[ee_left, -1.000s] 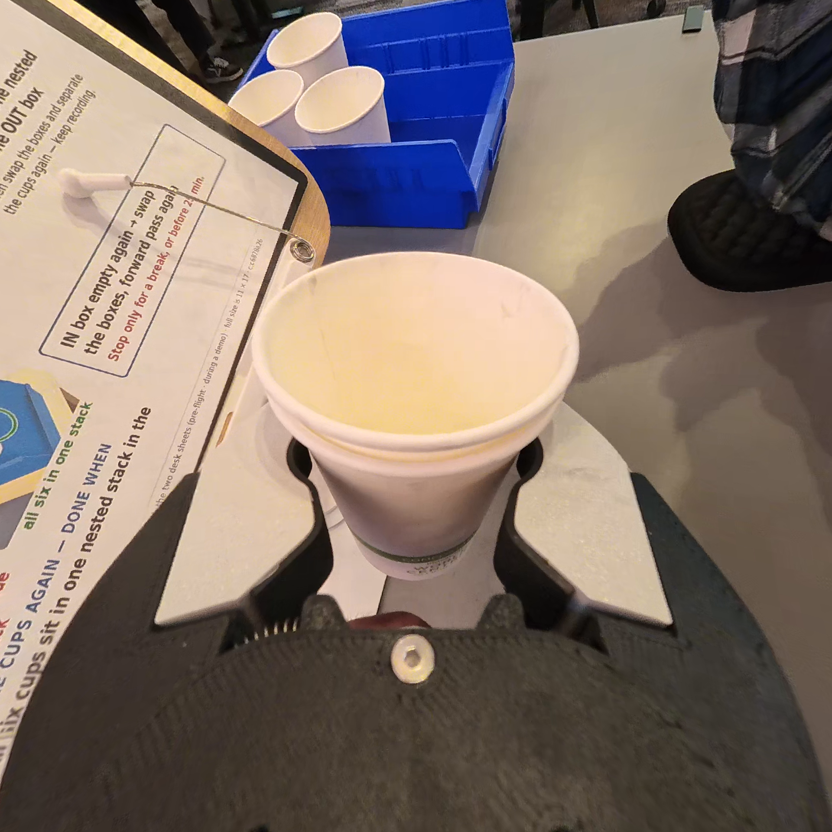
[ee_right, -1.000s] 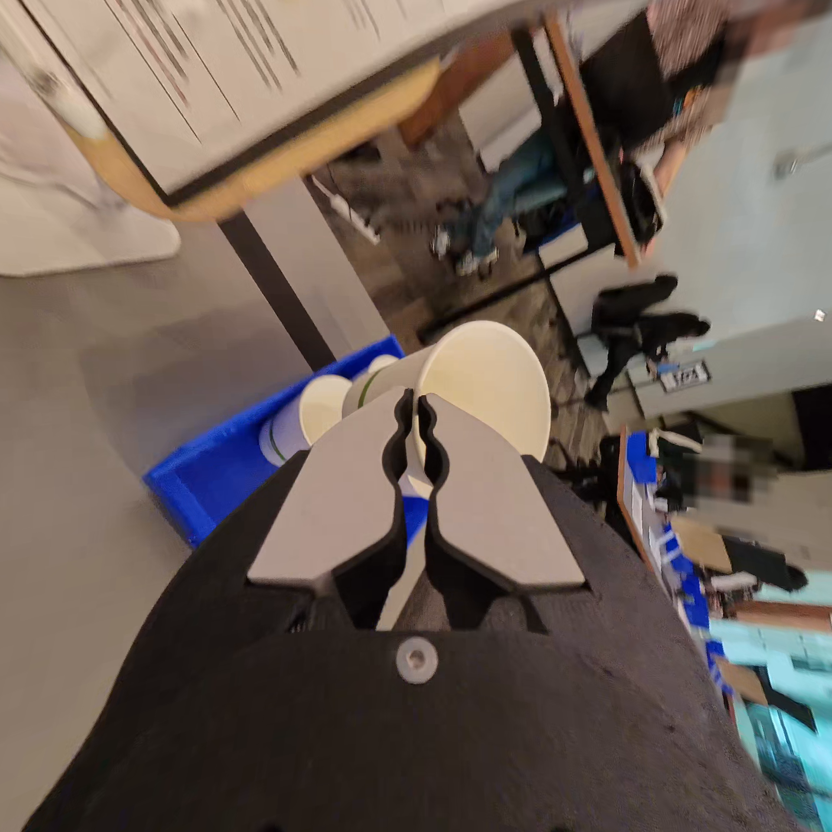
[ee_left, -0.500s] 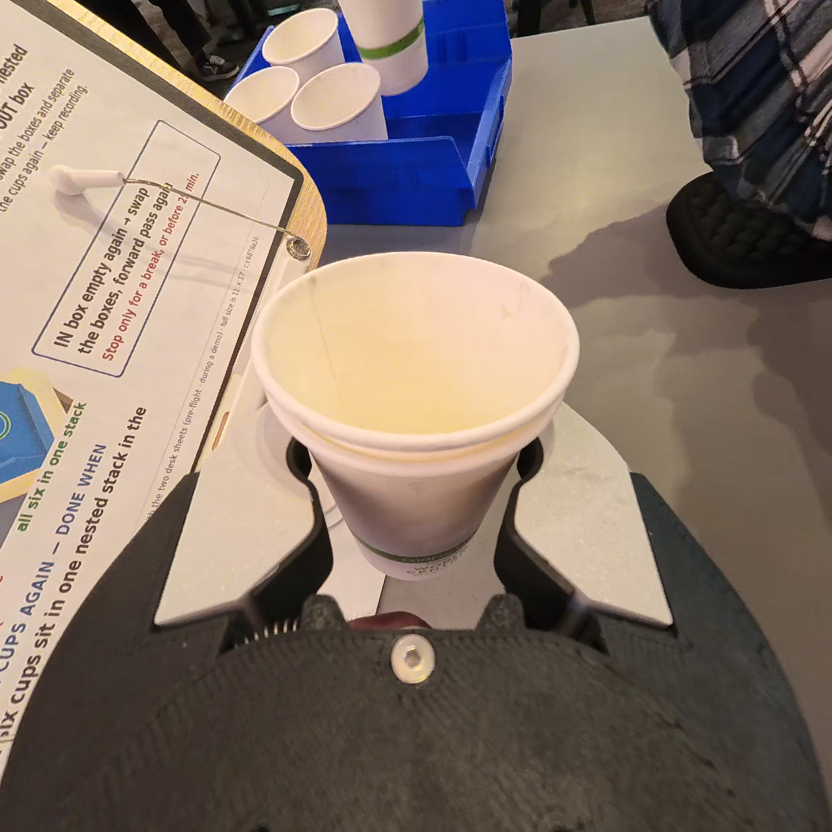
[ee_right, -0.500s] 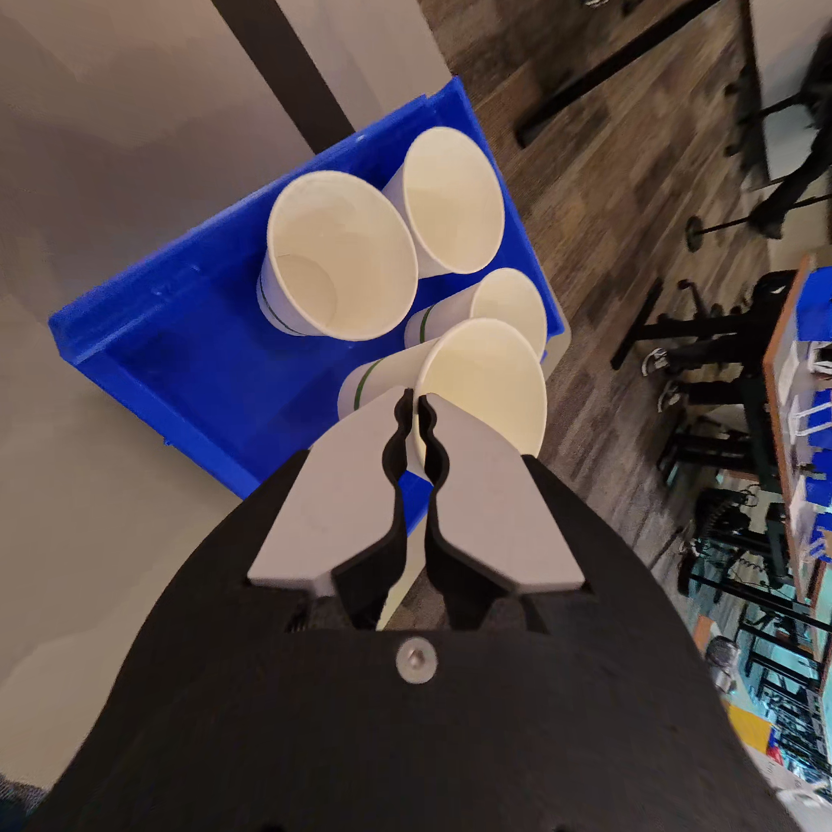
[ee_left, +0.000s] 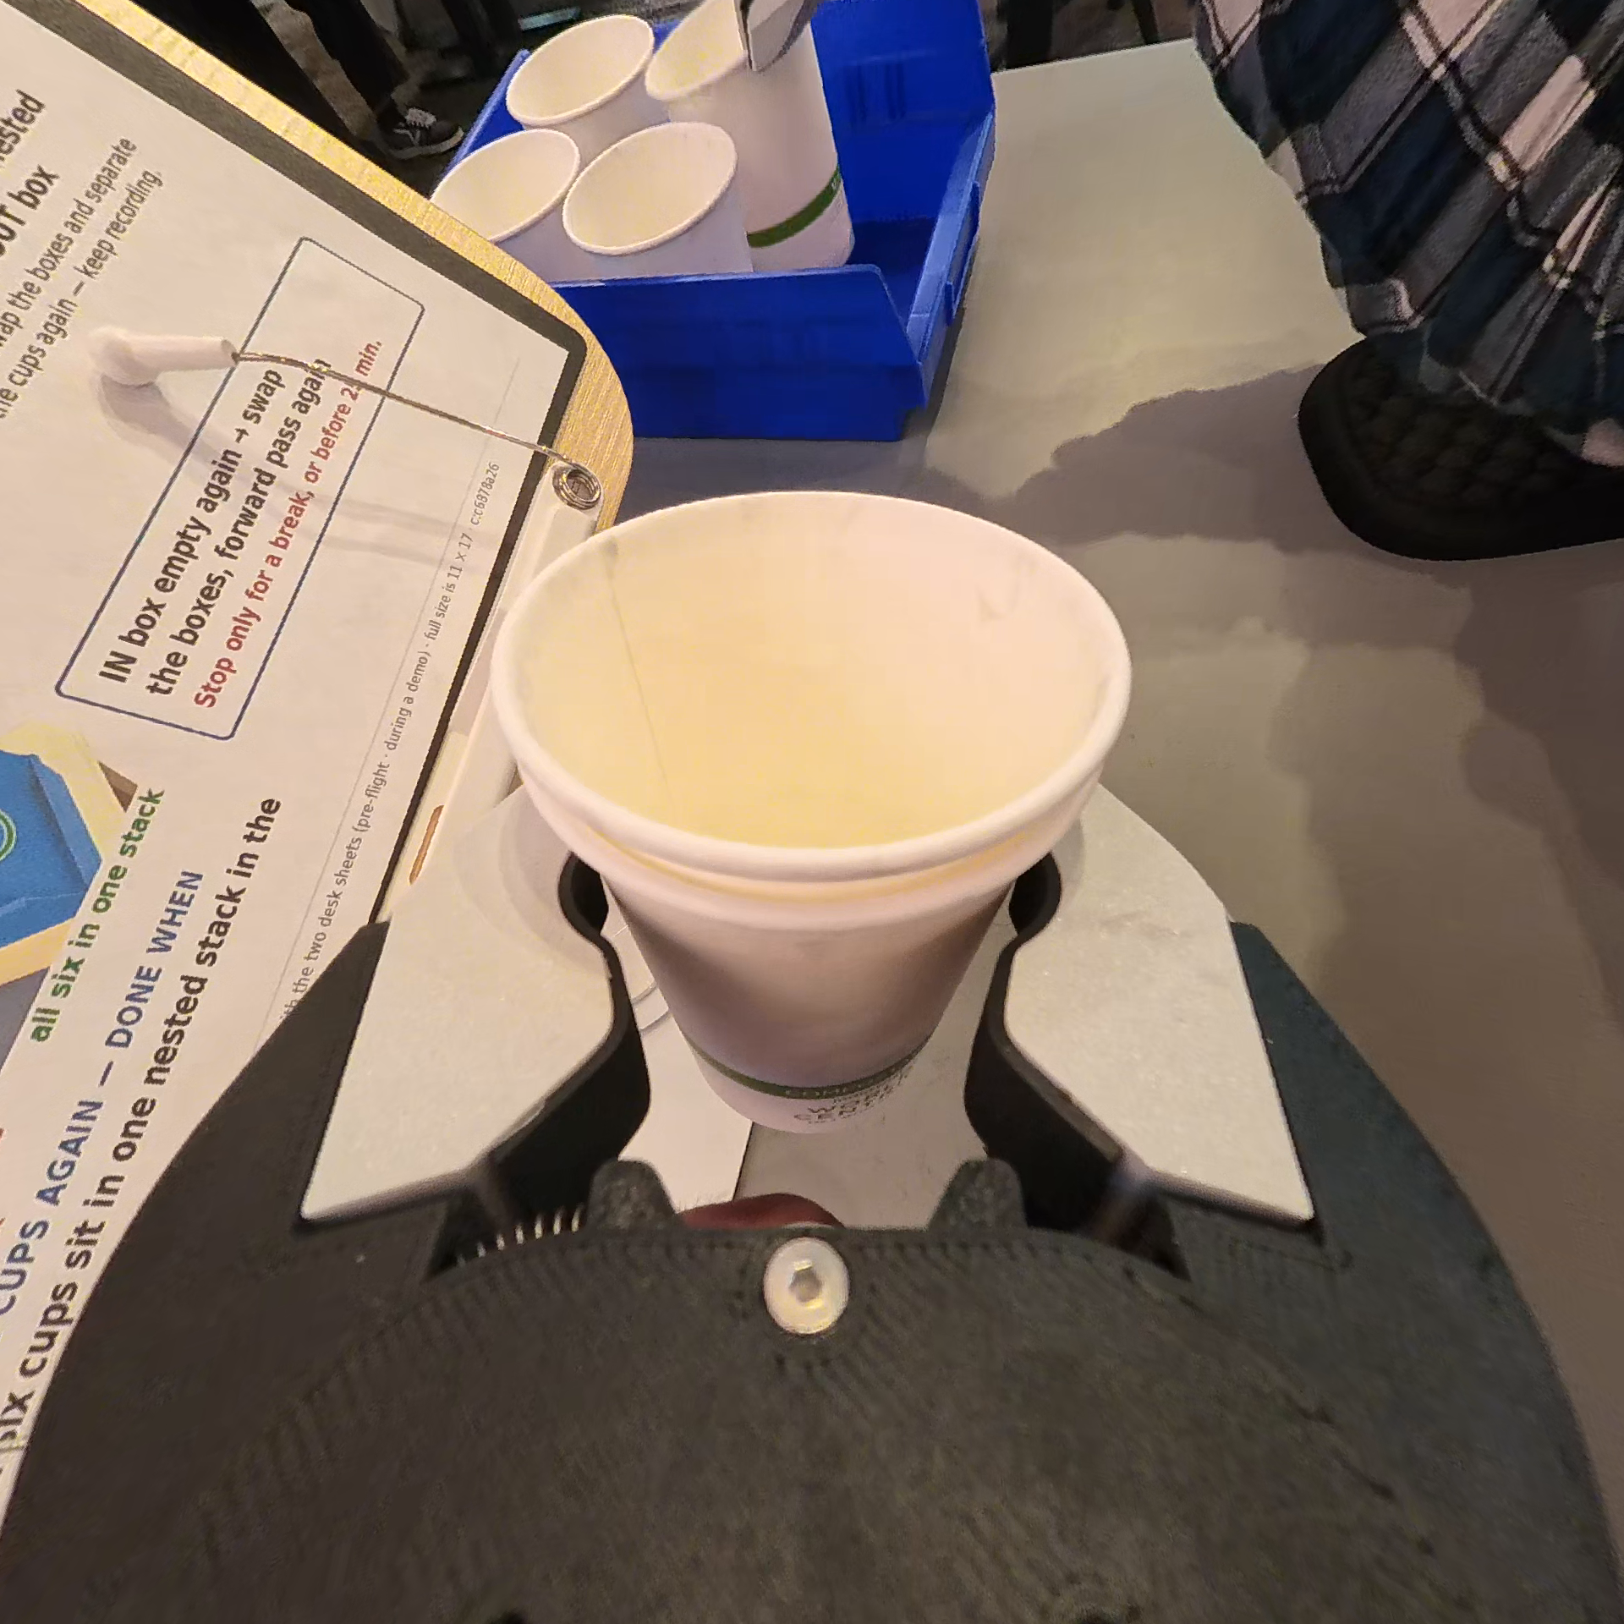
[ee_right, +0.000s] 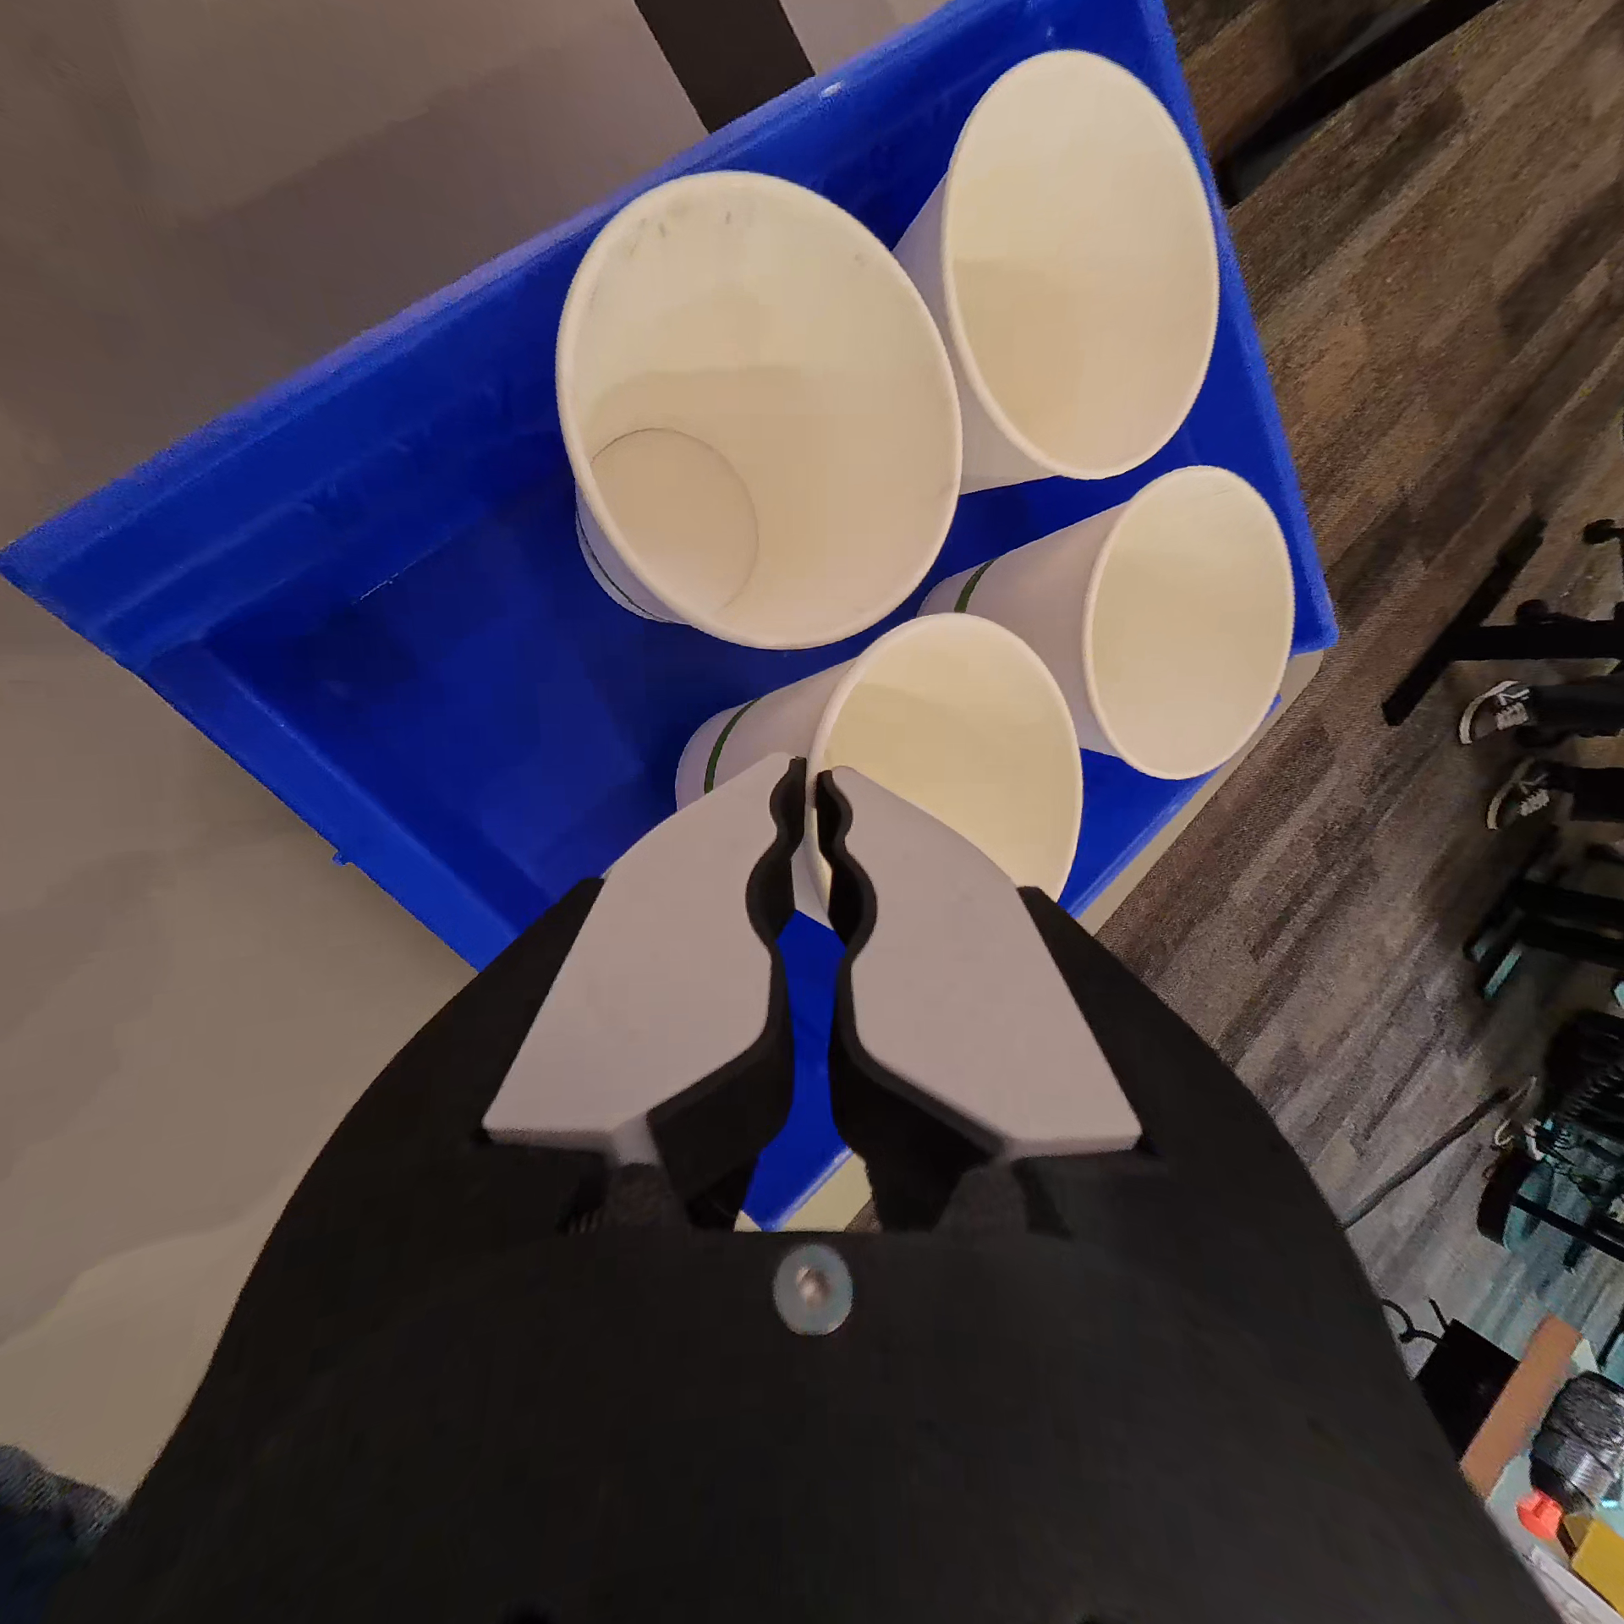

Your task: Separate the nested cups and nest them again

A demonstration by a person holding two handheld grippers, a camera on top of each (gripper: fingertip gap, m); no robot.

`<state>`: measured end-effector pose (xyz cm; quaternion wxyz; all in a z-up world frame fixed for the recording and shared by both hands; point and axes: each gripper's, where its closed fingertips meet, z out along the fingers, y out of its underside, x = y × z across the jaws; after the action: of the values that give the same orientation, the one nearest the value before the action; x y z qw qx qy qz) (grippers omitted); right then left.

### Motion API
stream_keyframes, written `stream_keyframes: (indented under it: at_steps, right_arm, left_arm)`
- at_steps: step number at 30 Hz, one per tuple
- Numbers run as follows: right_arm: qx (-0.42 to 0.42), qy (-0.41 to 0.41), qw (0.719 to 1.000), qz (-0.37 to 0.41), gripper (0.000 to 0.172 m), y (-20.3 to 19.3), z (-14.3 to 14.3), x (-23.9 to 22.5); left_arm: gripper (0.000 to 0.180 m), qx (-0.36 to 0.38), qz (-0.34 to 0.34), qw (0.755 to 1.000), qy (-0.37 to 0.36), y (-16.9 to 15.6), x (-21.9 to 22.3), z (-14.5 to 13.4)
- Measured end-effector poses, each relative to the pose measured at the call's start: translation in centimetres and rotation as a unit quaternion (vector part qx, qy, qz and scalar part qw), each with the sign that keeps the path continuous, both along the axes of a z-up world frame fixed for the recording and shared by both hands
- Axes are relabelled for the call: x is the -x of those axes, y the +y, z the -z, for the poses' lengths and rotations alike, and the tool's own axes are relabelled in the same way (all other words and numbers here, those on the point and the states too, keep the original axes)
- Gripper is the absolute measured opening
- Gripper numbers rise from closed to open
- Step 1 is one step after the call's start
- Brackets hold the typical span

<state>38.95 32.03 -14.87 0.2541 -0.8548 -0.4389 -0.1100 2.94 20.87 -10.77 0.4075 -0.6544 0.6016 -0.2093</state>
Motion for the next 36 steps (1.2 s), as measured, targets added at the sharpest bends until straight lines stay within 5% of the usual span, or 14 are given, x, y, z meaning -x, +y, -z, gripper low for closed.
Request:
stream_keyframes:
  at_steps: [36]
  right_arm:
    - [0.024, 0.022, 0.999, 0.019, 0.003, 0.3, 1.7, -0.9]
  left_arm:
    - [0.091, 0.002, 0.004, 1.0, 0.001, -0.2, -0.3, 0.3]
